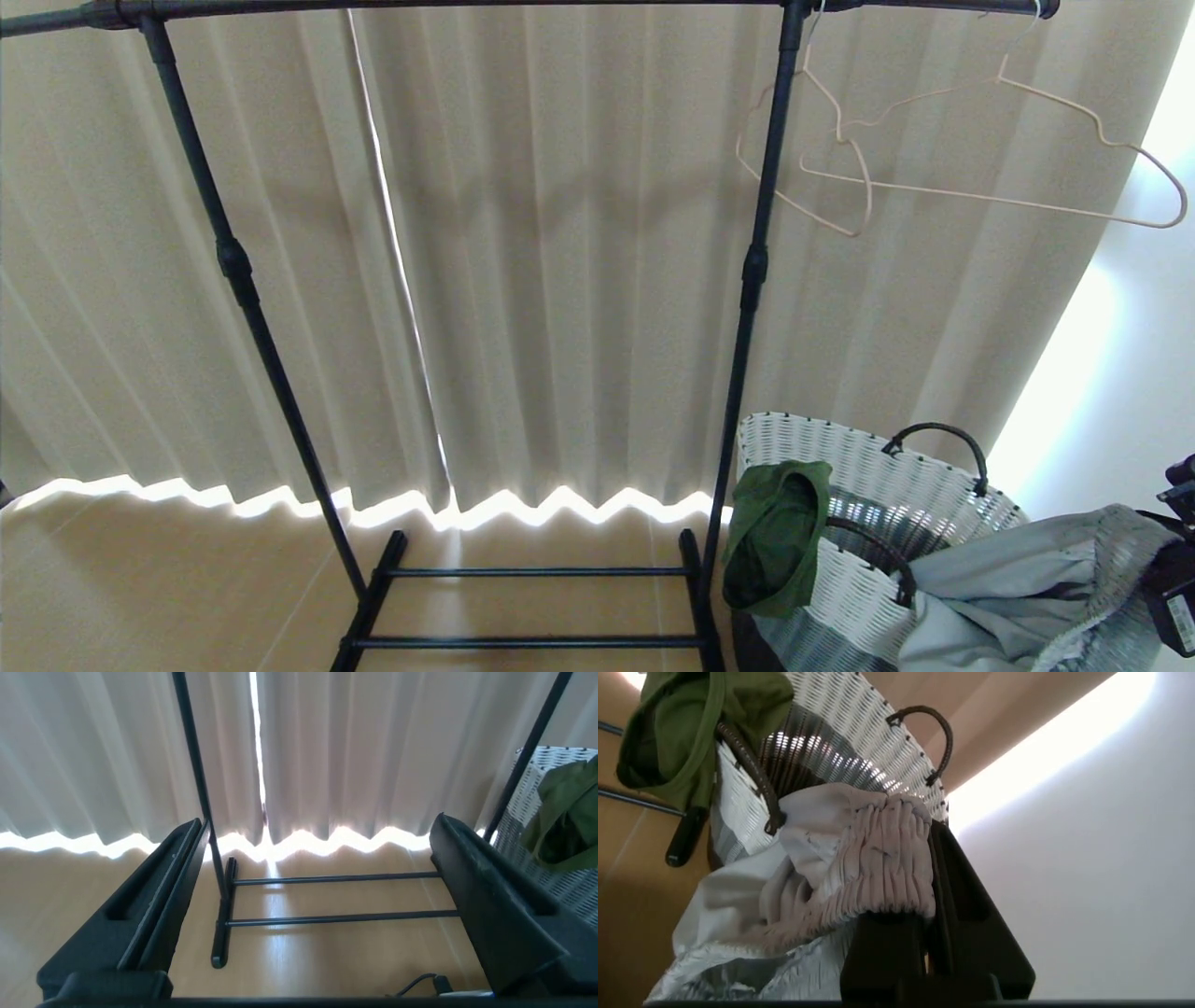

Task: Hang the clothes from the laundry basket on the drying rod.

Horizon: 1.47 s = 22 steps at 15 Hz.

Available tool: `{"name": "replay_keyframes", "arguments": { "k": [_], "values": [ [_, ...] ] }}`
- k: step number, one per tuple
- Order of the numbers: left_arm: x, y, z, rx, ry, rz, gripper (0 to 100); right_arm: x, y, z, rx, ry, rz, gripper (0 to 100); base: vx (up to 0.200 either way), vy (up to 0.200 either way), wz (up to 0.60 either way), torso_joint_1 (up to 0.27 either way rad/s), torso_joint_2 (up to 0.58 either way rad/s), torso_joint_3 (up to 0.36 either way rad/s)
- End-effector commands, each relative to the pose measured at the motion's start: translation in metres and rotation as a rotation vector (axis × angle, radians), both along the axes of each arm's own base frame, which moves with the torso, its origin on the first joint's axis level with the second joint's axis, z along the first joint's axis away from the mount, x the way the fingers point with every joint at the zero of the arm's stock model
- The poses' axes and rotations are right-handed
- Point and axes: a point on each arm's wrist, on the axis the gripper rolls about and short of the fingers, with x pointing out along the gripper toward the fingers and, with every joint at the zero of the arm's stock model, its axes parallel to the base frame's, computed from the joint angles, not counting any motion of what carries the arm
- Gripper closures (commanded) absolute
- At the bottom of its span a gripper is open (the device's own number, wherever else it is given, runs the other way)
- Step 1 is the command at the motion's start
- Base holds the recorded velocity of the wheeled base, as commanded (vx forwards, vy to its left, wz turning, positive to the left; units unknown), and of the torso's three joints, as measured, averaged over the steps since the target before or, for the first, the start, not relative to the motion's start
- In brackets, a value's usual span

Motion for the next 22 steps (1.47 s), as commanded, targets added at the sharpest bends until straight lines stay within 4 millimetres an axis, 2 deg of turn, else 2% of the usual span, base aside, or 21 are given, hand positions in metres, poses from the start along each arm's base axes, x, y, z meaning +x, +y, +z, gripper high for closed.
{"name": "replay_keyframes", "arguments": {
  "k": [1,8,19,22],
  "values": [
    [0.0,0.0,0.0,0.0,0.001,0.001,0,0.0,0.0,0.0,0.0,-0.001,0.0,100,0.0,0.2,0.0,0.007,0.01,0.002],
    [0.0,0.0,0.0,0.003,0.001,-0.001,0,0.0,0.0,0.0,0.0,-0.002,0.002,100,0.0,0.2,0.0,0.002,0.0,0.003],
    [0.0,0.0,0.0,0.014,0.001,-0.024,0,0.0,0.003,0.005,-0.001,-0.025,0.023,100,0.0,0.0,0.0,0.0,0.0,0.0],
    [0.0,-0.001,0.0,0.033,-0.014,-0.039,0,-0.001,0.006,0.012,0.008,-0.061,0.057,100,0.0,0.0,0.0,0.0,0.0,0.0]
  ]
}}
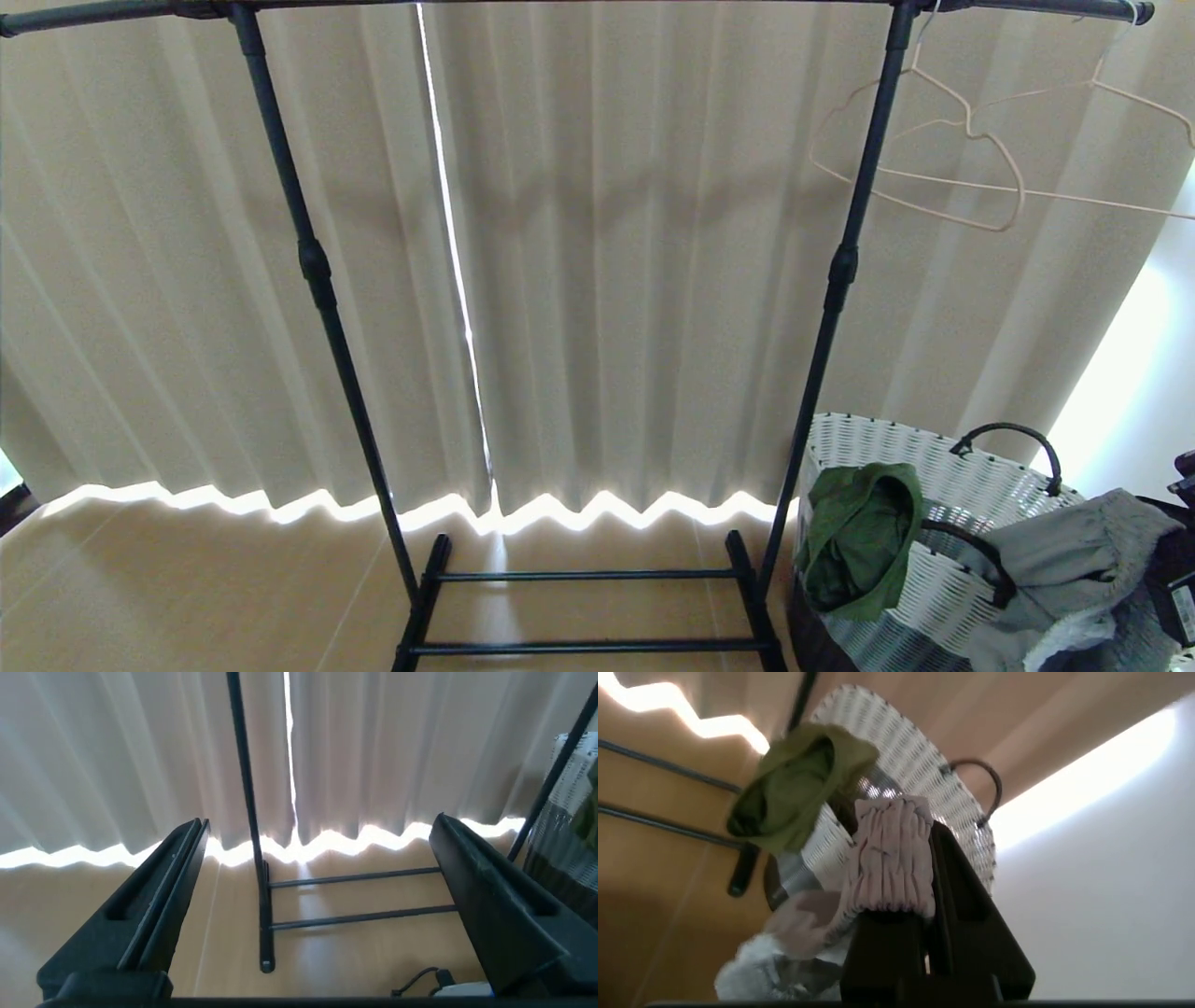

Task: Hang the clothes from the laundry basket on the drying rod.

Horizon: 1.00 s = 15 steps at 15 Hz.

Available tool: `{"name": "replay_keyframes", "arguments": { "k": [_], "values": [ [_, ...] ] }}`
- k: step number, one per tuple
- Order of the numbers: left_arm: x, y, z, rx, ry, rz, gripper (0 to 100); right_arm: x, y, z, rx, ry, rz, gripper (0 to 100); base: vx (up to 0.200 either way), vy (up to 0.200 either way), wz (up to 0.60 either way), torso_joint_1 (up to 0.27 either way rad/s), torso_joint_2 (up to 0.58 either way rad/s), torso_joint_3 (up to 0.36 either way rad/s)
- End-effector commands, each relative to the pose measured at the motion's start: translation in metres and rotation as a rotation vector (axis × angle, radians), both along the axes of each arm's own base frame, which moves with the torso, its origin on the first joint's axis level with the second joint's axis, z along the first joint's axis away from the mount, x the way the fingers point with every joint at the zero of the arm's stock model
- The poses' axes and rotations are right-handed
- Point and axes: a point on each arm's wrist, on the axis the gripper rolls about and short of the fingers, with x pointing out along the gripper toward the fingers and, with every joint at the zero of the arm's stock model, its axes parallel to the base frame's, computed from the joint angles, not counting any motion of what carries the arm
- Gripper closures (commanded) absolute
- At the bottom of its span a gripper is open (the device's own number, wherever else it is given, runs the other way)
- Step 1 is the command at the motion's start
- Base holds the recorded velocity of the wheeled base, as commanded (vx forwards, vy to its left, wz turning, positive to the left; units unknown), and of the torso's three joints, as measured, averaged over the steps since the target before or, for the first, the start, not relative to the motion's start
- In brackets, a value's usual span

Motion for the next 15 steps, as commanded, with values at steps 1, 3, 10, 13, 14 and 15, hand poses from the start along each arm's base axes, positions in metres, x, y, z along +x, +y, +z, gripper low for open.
{"name": "replay_keyframes", "arguments": {
  "k": [1,3,10,13,14,15],
  "values": [
    [0.001,0.0,0.002,-0.007,-0.041,-0.008,0,-0.001,0.002,0.005,0.012,-0.027,0.035,100,0.0,0.0,0.0,0.0,0.0,0.0],
    [-0.001,-0.003,0.016,-0.01,-0.149,-0.137,0,-0.001,0.003,0.012,0.035,-0.063,0.055,100,0.0,0.0,0.0,0.0,0.0,0.0],
    [0.024,-0.007,0.108,-0.03,-0.079,-0.347,0,0.001,0.028,0.051,0.235,-0.147,0.225,100,0.0,0.0,0.0,0.0,0.0,0.0],
    [0.06,-0.014,0.14,-0.055,0.03,-0.512,0,-0.001,0.041,0.066,0.301,-0.16,0.31,100,0.0,0.0,0.0,0.0,0.0,0.0],
    [0.071,-0.02,0.148,-0.058,0.058,-0.577,0,-0.002,0.041,0.07,0.306,-0.175,0.319,100,0.0,0.0,0.0,0.0,0.0,0.0],
    [0.082,-0.027,0.158,-0.056,0.079,-0.643,0,-0.002,0.041,0.074,0.307,-0.189,0.323,100,0.0,0.0,0.0,0.0,0.0,0.0]
  ]
}}
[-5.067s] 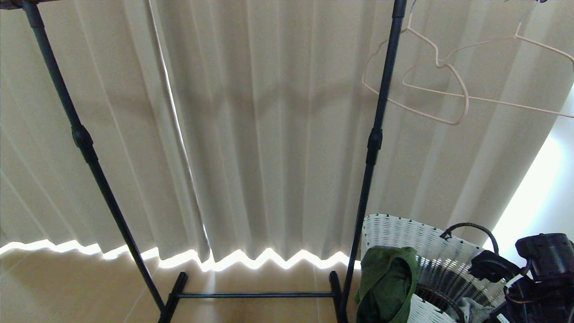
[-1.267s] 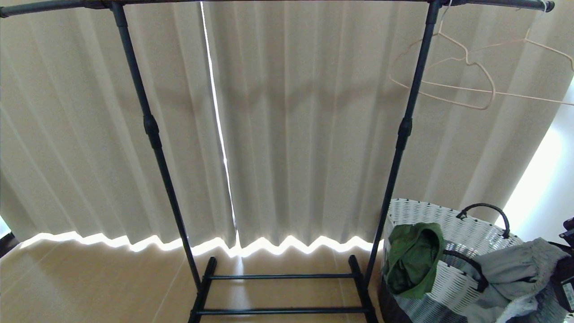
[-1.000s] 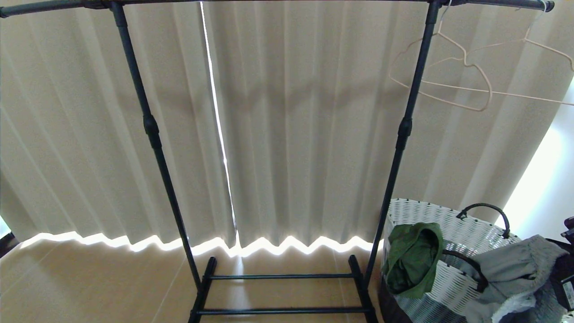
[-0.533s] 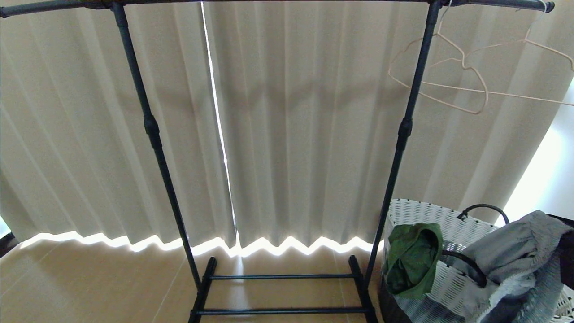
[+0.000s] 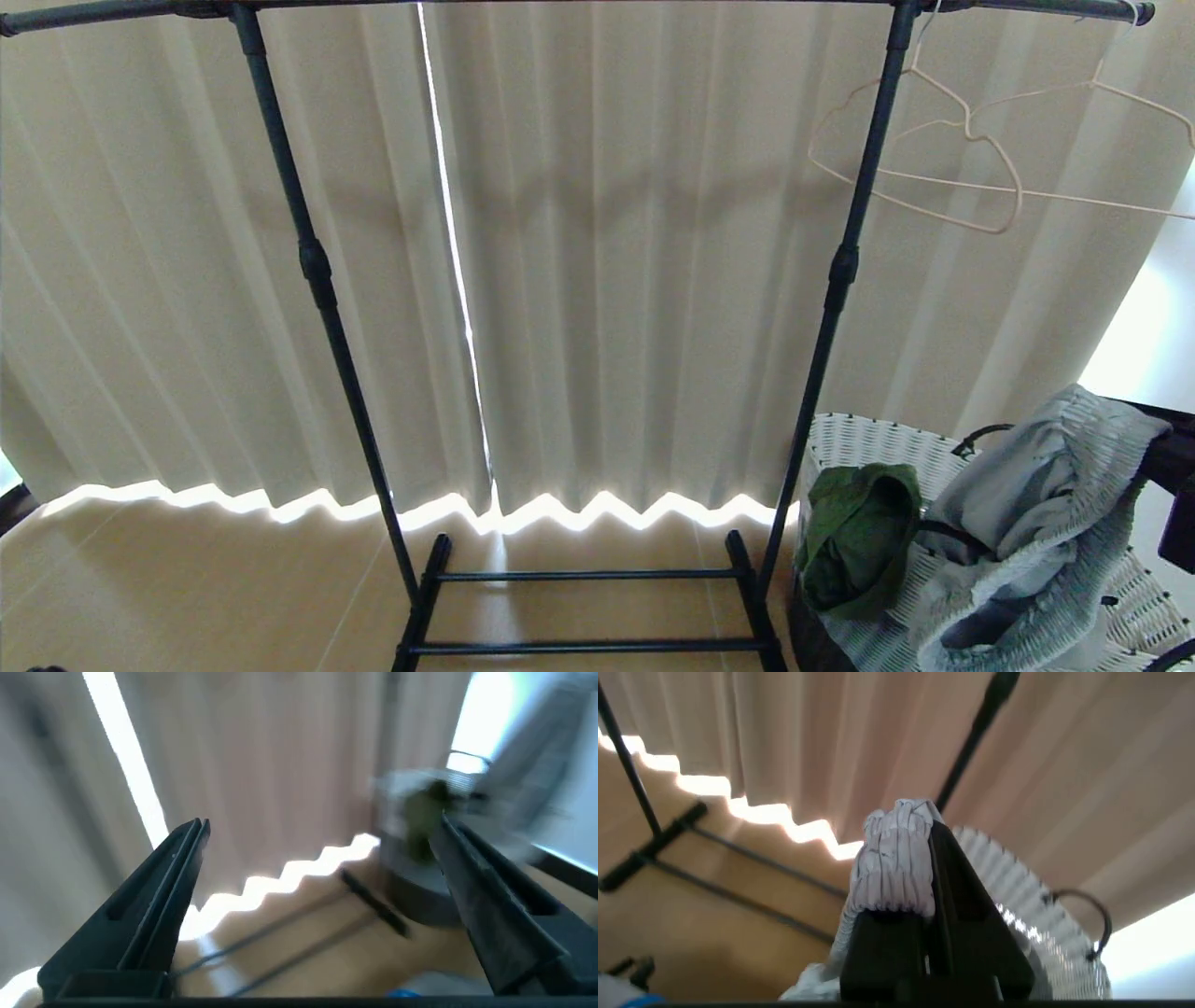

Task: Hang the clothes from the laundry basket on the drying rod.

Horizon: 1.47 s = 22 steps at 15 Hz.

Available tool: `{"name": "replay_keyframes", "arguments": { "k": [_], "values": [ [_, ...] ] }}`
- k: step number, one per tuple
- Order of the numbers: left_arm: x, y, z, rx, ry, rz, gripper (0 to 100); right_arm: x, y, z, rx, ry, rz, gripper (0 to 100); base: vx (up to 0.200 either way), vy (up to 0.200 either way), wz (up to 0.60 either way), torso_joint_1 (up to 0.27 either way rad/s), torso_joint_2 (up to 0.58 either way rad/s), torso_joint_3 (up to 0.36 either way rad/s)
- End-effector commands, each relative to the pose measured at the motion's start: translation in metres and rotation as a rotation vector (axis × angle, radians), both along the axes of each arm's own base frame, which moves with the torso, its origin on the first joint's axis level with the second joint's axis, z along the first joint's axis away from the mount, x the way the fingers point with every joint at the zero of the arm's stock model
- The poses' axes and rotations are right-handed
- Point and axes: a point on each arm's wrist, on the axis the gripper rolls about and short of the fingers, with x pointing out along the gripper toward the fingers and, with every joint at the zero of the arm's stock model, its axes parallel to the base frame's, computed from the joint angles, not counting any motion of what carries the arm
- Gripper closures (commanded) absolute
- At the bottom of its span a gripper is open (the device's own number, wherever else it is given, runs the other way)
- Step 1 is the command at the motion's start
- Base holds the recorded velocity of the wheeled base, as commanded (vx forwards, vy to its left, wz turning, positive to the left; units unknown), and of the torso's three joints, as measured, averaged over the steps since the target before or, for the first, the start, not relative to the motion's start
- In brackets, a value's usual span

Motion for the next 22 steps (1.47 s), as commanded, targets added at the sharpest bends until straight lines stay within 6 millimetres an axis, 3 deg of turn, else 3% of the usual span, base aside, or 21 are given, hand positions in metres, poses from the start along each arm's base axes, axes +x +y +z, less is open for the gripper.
{"name": "replay_keyframes", "arguments": {
  "k": [1,4,6,7,8,9,13,18,22],
  "values": [
    [0.047,-0.022,0.028,0.029,0.121,-0.185,0,-0.002,0.002,0.009,0.01,-0.033,0.017,100,0.0,0.0,0.0,0.0,0.0,0.0],
    [0.081,-0.05,0.035,0.07,0.197,-0.291,0,-0.004,0.005,0.013,0.026,-0.046,0.047,100,0.0,0.0,0.0,0.0,0.0,0.0],
    [0.094,-0.066,0.039,0.079,0.19,-0.312,0,-0.004,0.008,0.015,0.047,-0.046,0.067,100,0.0,0.0,0.0,0.0,0.0,0.0],
    [0.105,-0.085,0.043,0.084,0.178,-0.332,0,-0.004,0.011,0.02,0.084,-0.047,0.079,100,0.0,0.0,0.0,0.0,0.0,0.0],
    [0.105,-0.085,0.043,0.084,0.178,-0.332,0,-0.004,0.011,0.02,0.084,-0.047,0.079,100,0.0,0.0,0.0,0.0,0.0,0.0],
    [0.117,-0.124,0.039,0.092,0.196,-0.373,0,-0.004,0.017,0.029,0.138,-0.054,0.119,100,0.0,0.0,0.0,0.0,0.0,0.0],
    [0.121,-0.188,0.017,0.154,0.257,-0.429,0,-0.007,0.023,0.046,0.17,-0.105,0.171,100,0.0,0.0,0.0,0.0,0.0,0.0],
    [0.113,-0.284,-0.027,0.183,0.346,-0.506,0,-0.012,0.026,0.065,0.249,-0.117,0.203,100,0.0,0.0,0.0,0.0,0.0,0.0],
    [0.126,-0.33,-0.046,0.184,0.358,-0.419,0,-0.02,0.025,0.068,0.275,-0.132,0.229,100,0.0,0.0,0.0,0.0,0.0,0.0]
  ]
}}
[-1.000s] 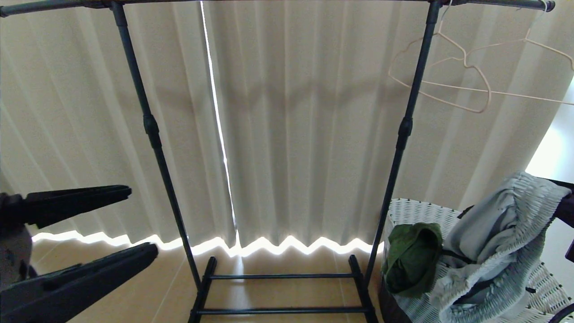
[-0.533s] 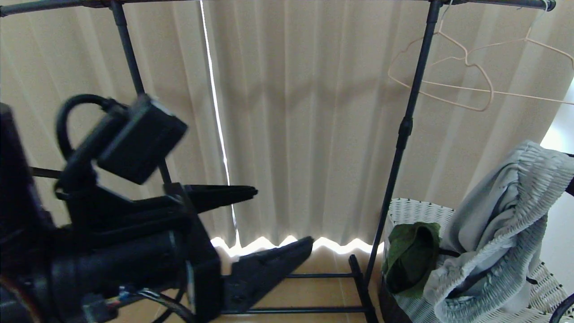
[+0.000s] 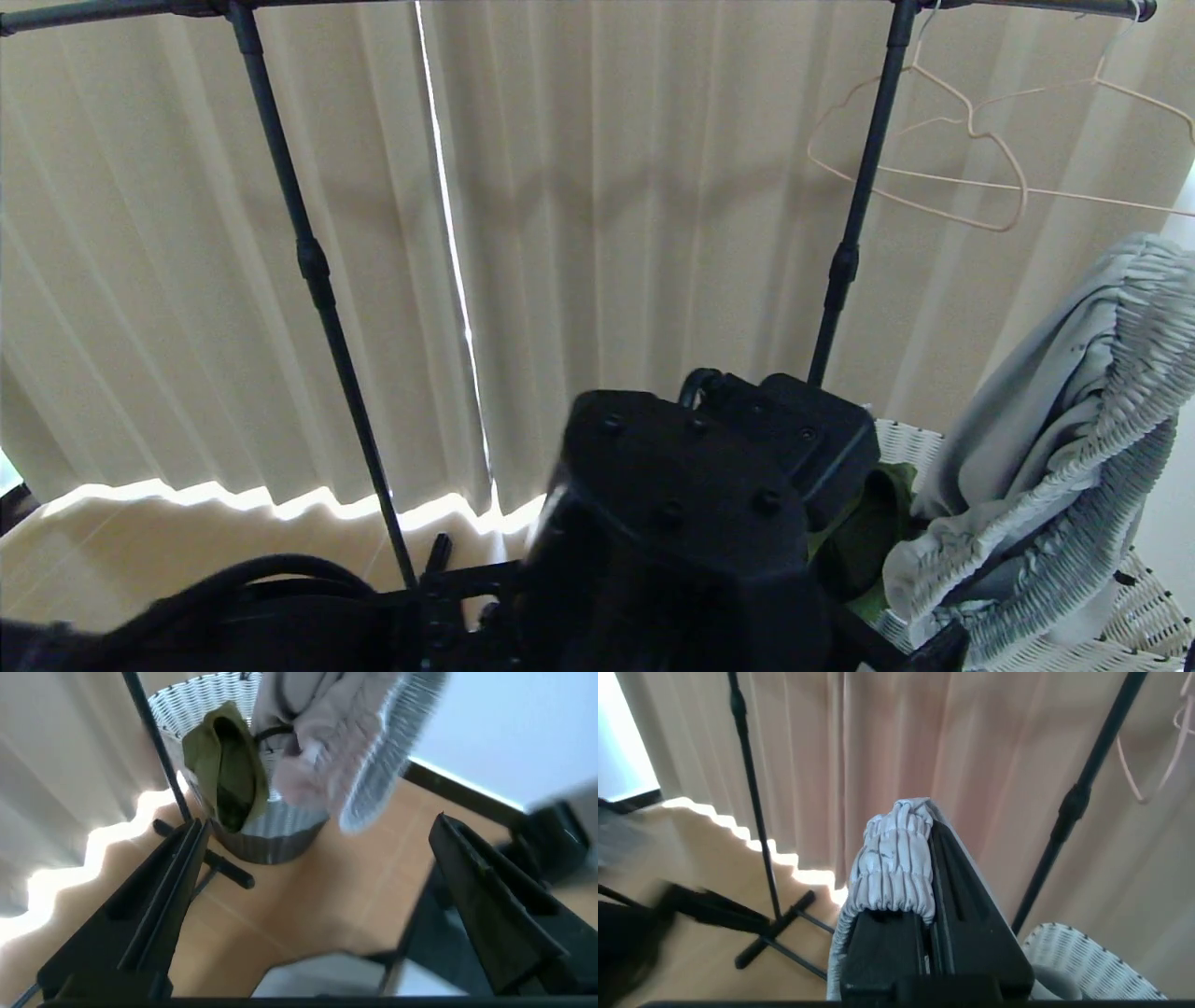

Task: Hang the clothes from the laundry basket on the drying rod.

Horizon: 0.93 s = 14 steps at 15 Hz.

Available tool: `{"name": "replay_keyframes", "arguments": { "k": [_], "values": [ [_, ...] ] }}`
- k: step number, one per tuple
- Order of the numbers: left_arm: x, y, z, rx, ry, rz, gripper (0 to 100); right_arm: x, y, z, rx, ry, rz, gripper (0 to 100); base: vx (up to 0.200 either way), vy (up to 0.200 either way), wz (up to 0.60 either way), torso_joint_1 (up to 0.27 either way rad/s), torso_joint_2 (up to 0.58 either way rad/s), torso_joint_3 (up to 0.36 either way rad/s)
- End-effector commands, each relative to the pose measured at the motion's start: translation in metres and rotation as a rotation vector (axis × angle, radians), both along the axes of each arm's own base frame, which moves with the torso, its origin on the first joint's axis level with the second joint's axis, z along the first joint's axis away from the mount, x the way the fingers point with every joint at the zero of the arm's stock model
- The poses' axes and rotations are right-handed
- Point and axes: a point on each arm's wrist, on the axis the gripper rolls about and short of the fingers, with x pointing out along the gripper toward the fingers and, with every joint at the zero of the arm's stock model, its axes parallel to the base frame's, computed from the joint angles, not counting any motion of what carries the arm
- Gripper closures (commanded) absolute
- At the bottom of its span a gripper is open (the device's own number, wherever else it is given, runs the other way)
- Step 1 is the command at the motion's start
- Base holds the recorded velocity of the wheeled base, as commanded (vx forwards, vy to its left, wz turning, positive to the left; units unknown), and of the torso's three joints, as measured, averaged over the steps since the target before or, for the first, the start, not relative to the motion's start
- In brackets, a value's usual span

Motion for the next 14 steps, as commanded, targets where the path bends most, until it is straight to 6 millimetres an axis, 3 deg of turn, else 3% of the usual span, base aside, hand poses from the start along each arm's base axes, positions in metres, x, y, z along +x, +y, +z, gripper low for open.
{"name": "replay_keyframes", "arguments": {
  "k": [1,7,14],
  "values": [
    [0.011,-0.037,-0.029,0.043,0.028,0.05,0,-0.005,-0.001,0.003,0.011,-0.016,0.013,100,0.0,0.0,0.0,0.0,0.0,0.0],
    [0.026,-0.071,-0.048,0.017,0.044,0.163,0,-0.007,-0.001,0.007,0.022,-0.03,0.023,100,0.0,0.0,0.0,0.0,0.0,0.0],
    [0.03,-0.066,-0.07,0.089,0.059,0.205,0,-0.006,0.0,0.007,0.025,-0.025,0.05,100,0.0,0.0,0.0,0.0,0.0,0.0]
  ]
}}
